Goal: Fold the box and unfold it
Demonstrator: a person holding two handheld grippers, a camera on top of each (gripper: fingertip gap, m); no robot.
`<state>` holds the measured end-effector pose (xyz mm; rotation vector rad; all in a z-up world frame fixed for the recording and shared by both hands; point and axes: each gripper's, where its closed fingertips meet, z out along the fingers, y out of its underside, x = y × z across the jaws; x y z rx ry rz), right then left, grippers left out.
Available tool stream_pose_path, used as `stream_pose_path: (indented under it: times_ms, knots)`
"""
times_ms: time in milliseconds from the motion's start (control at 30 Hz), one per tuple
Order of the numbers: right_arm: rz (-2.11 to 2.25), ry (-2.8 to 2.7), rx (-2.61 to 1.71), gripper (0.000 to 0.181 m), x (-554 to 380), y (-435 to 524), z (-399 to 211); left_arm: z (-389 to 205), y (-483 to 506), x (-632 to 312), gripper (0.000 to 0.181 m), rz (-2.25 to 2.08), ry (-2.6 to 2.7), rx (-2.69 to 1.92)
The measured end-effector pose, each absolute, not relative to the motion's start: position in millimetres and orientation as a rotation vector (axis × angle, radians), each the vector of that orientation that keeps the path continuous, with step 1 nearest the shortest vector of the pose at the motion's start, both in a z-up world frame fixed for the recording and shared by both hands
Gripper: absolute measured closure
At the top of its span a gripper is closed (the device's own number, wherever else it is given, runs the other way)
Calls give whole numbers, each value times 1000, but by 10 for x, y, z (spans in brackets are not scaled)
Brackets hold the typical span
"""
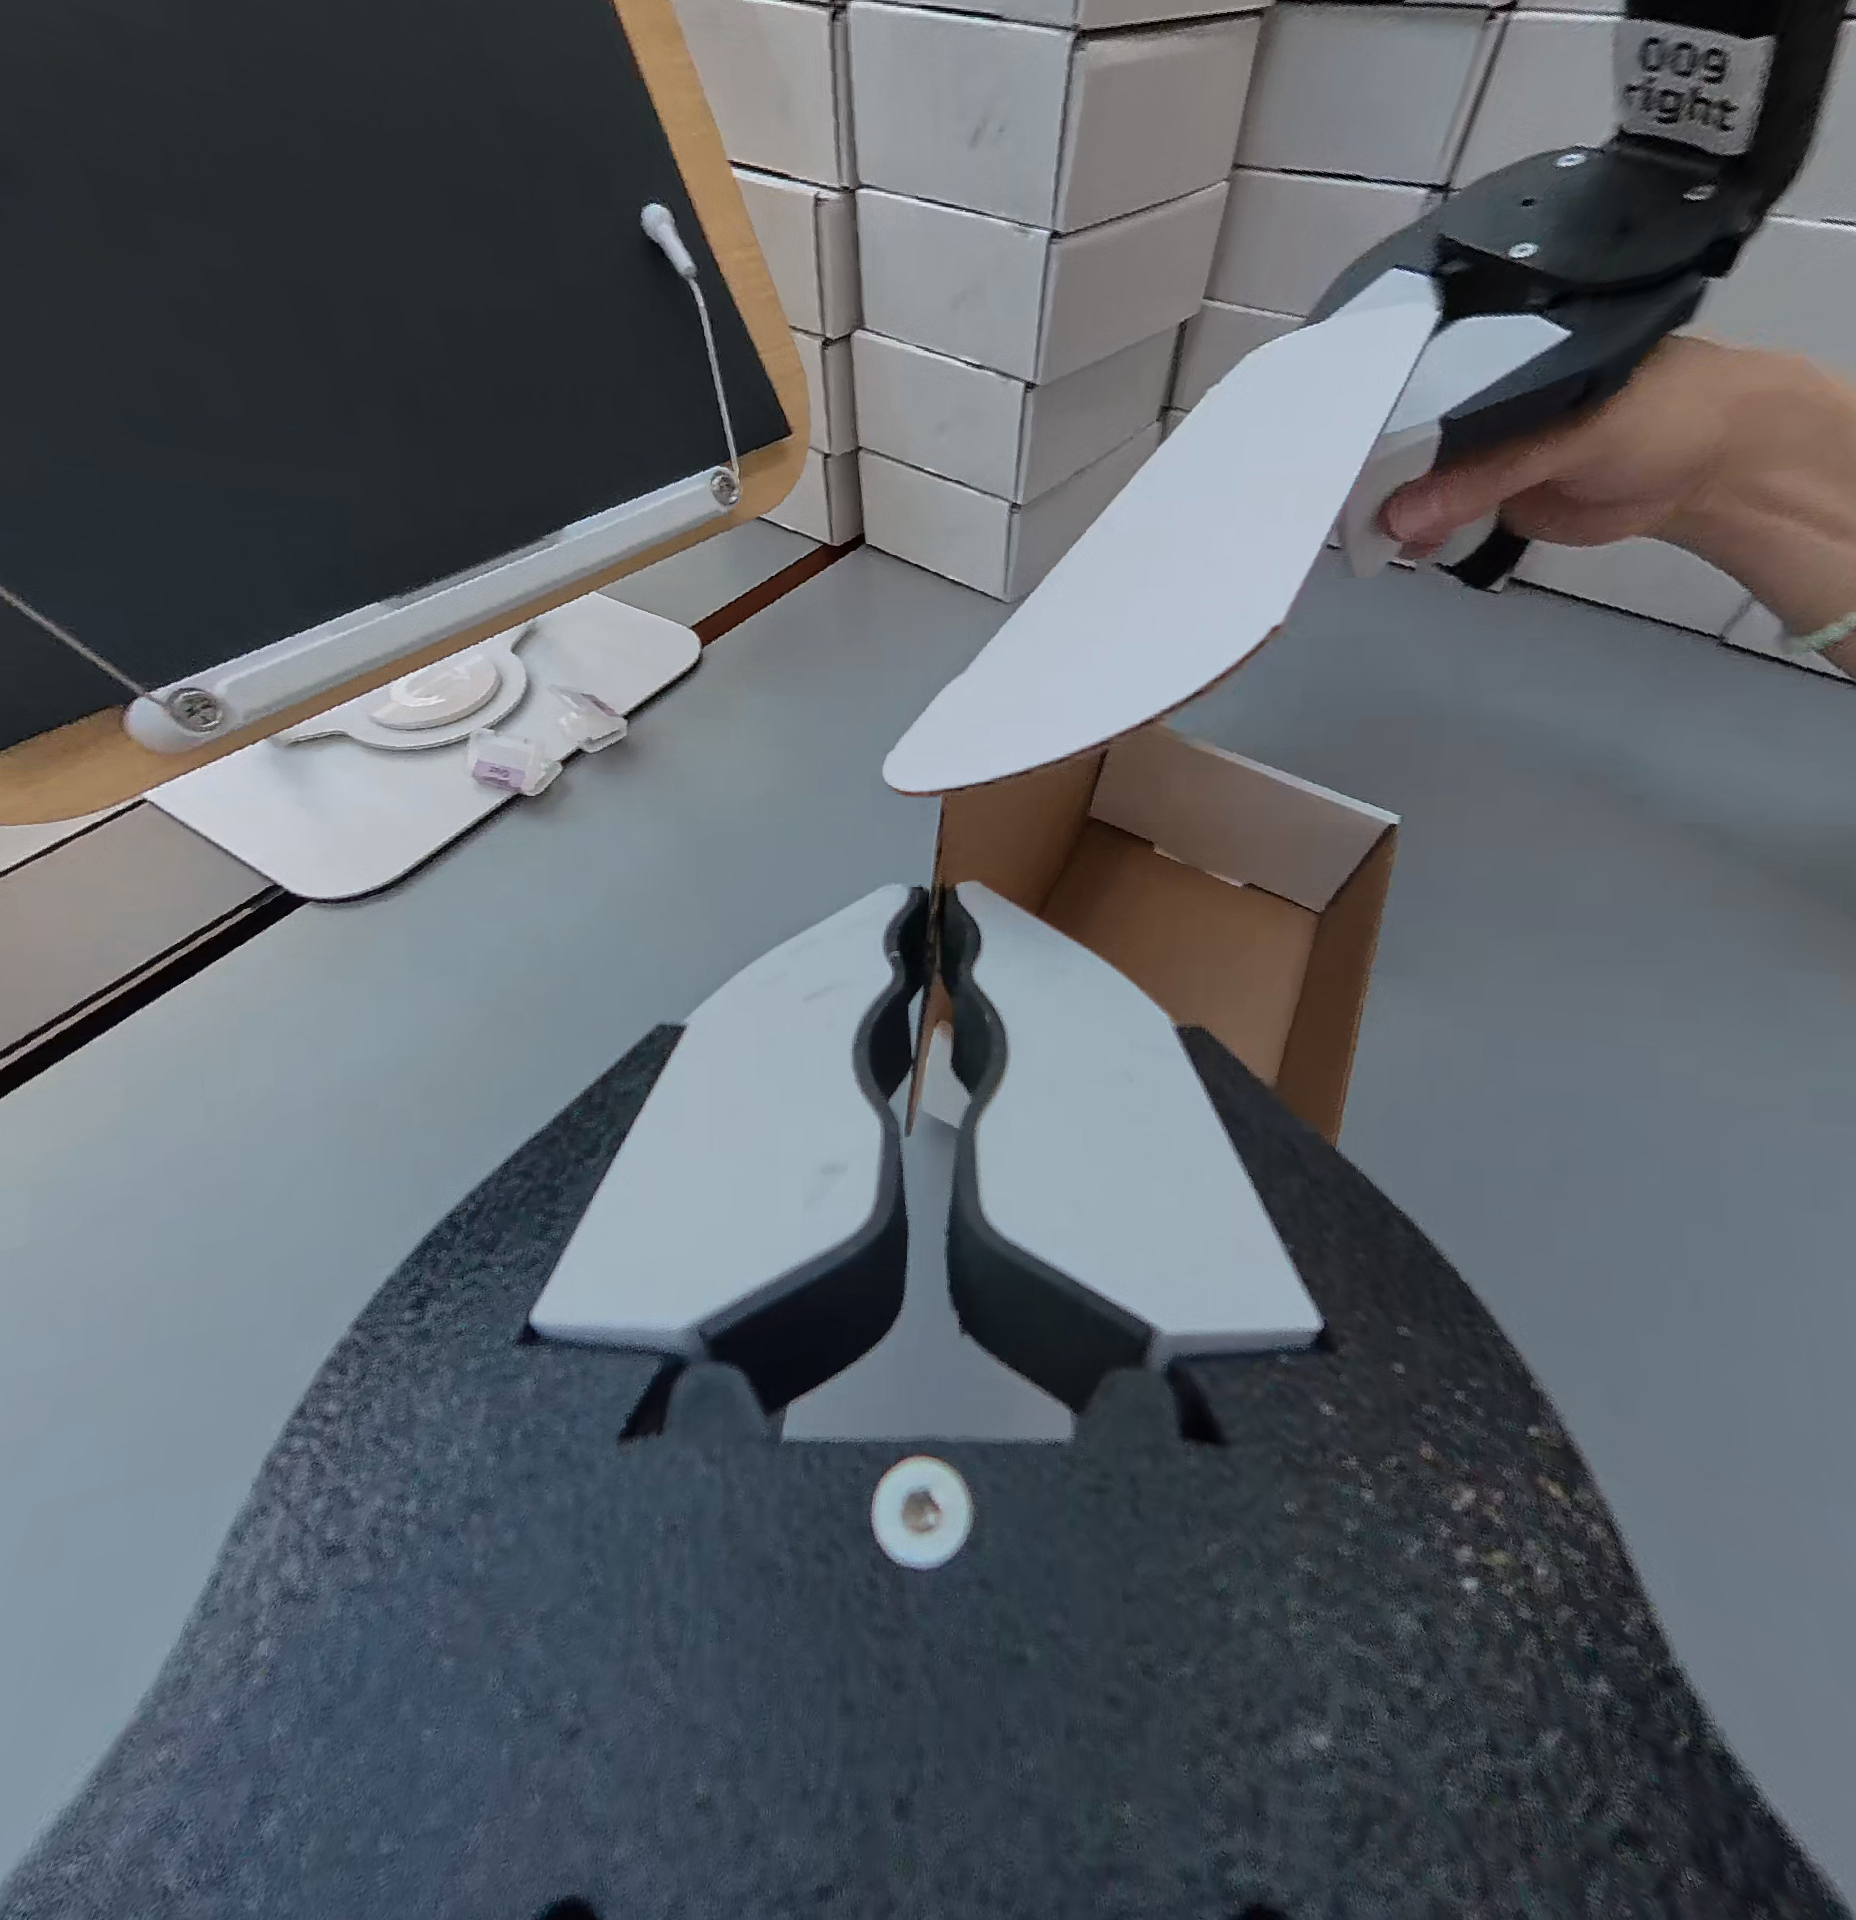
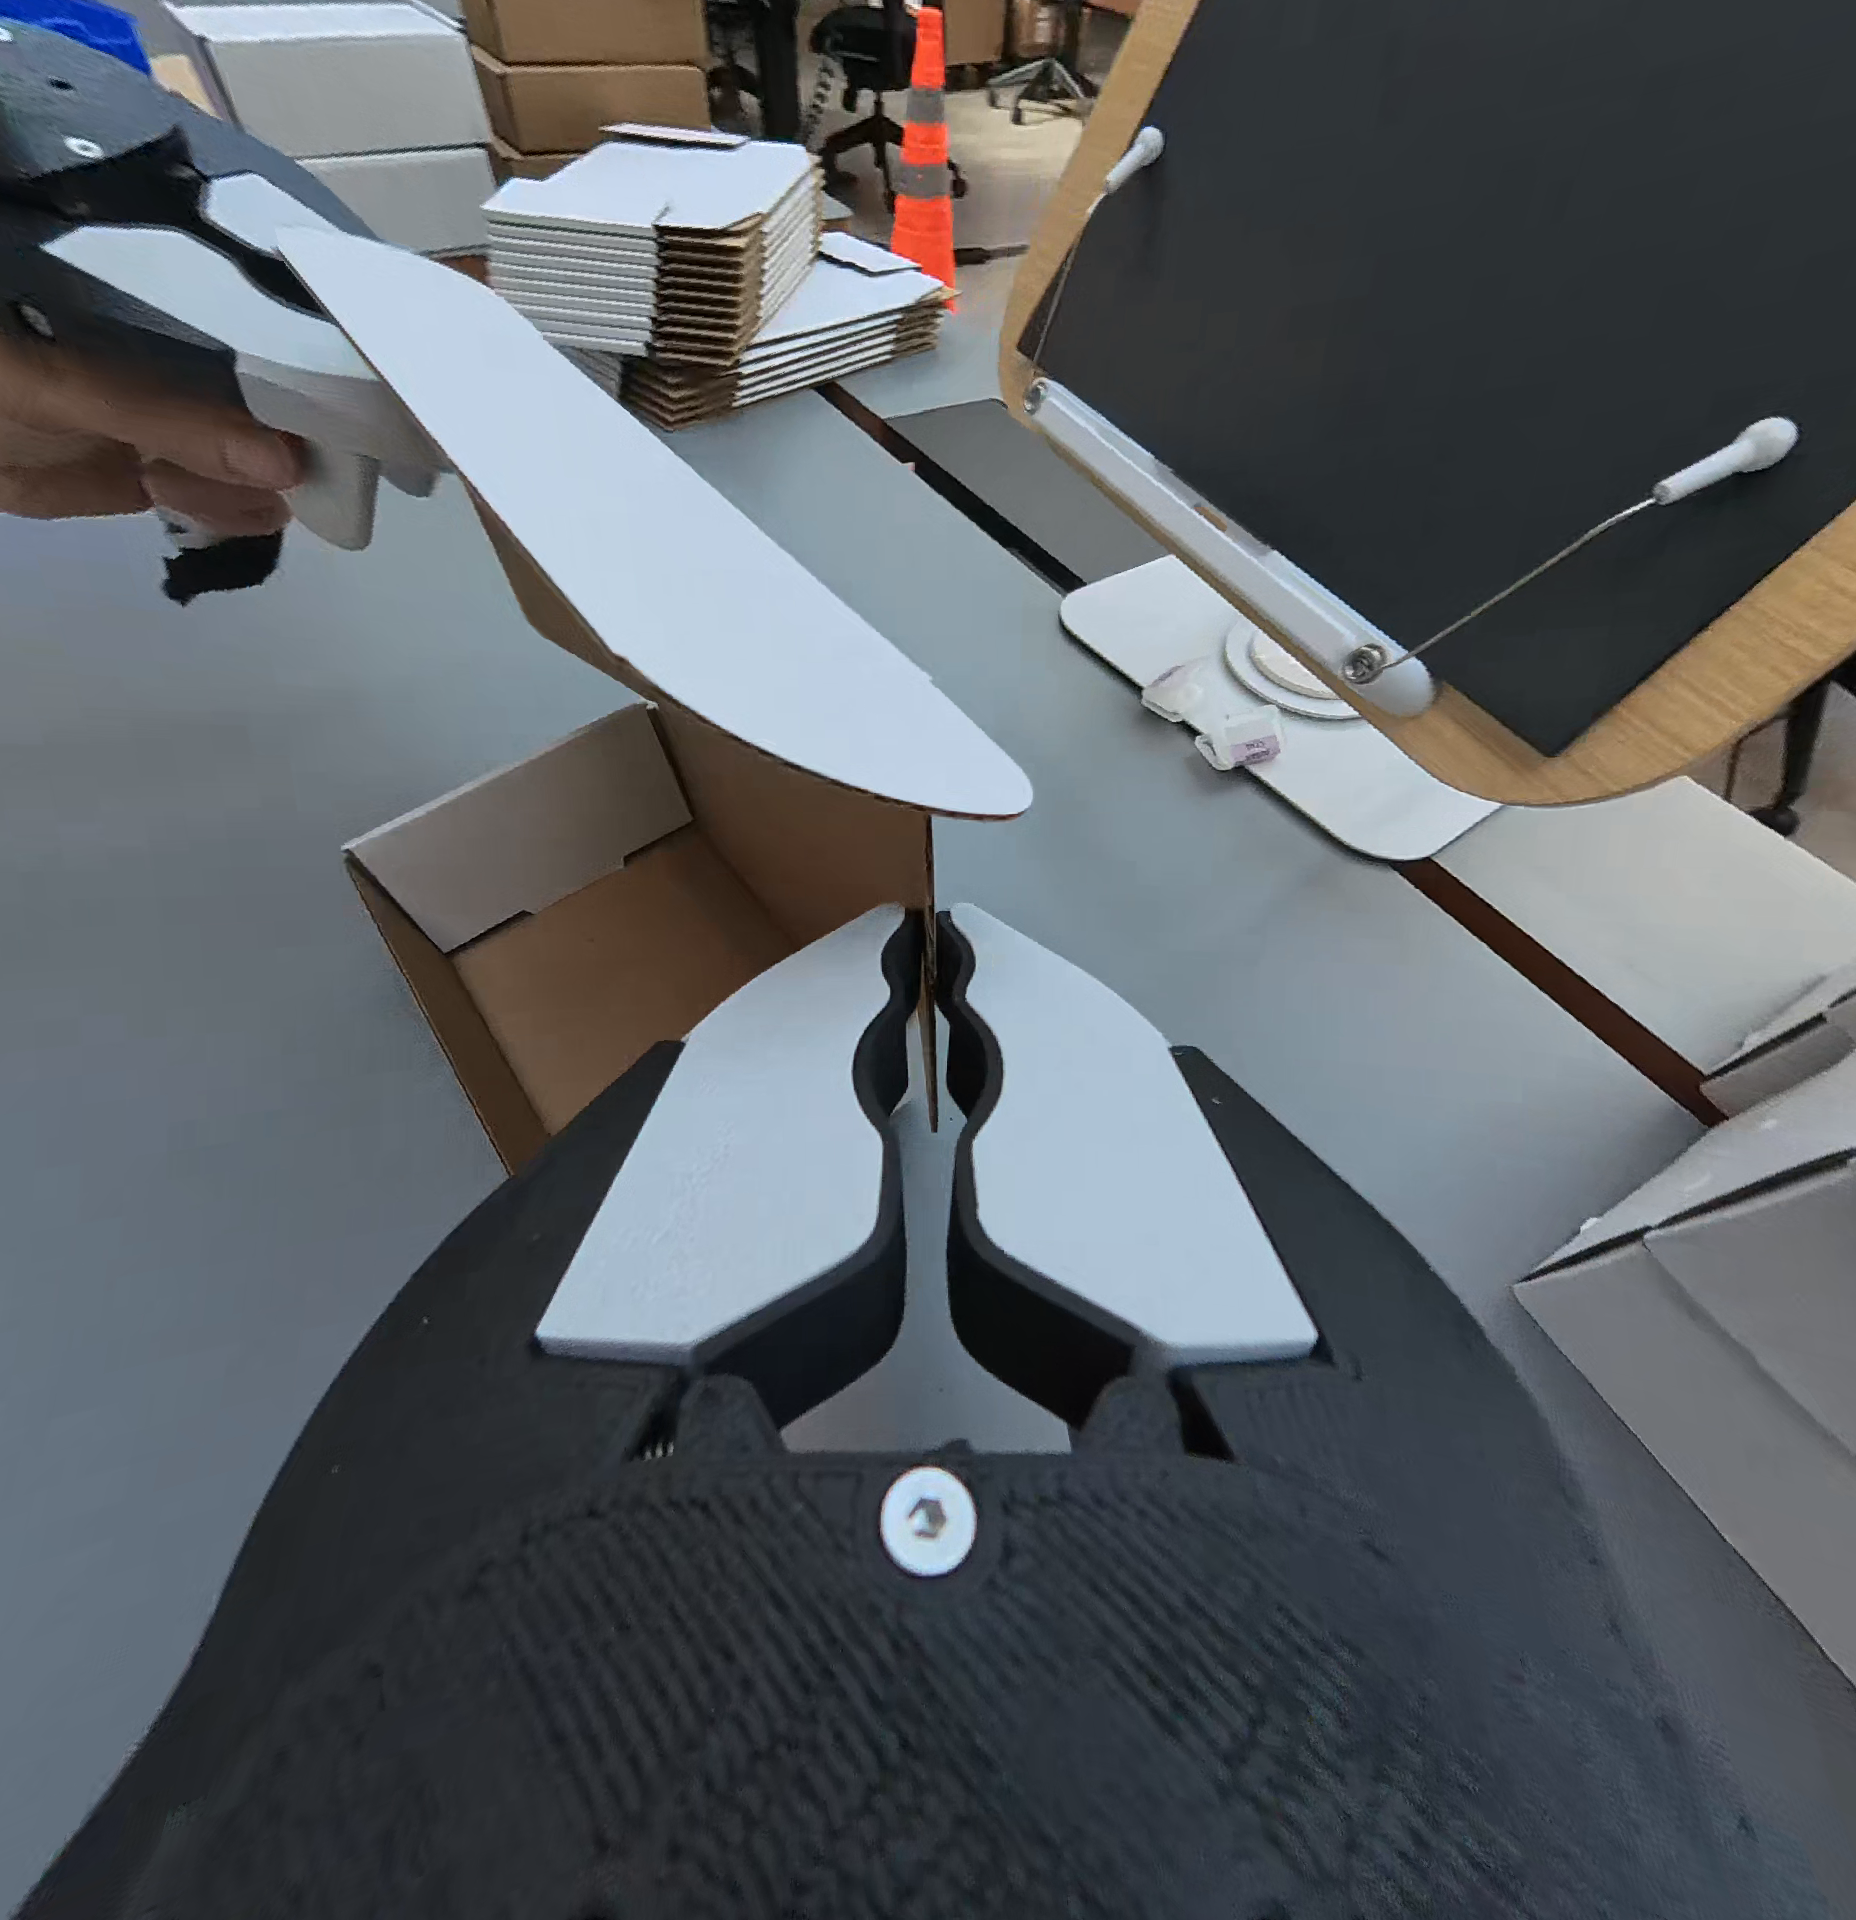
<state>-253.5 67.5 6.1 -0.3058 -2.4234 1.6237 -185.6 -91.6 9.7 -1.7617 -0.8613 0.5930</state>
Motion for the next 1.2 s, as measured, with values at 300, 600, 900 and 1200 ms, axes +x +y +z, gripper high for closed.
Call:
stream_pose_path:
  times_ms: [300, 600, 900, 1200]
  knots:
    - [1532, -2144, -682, 179, -2442, 355, 26, 64, -1141, -2014, 180, 946, -1376, -1576]
    - [1587, -1846, -1048, 176, -2414, 184, 13, 6, -1122, -2021, 178, 1130, -1624, -1386]
    - [1758, -1685, -1248, 173, -2341, 135, -47, -32, -1070, -2013, 177, 1104, -1653, -1244]
    - [1598, -1804, -1140, 175, -2131, 215, -218, -215, -1008, -1765, 178, 1136, -1632, -1248]
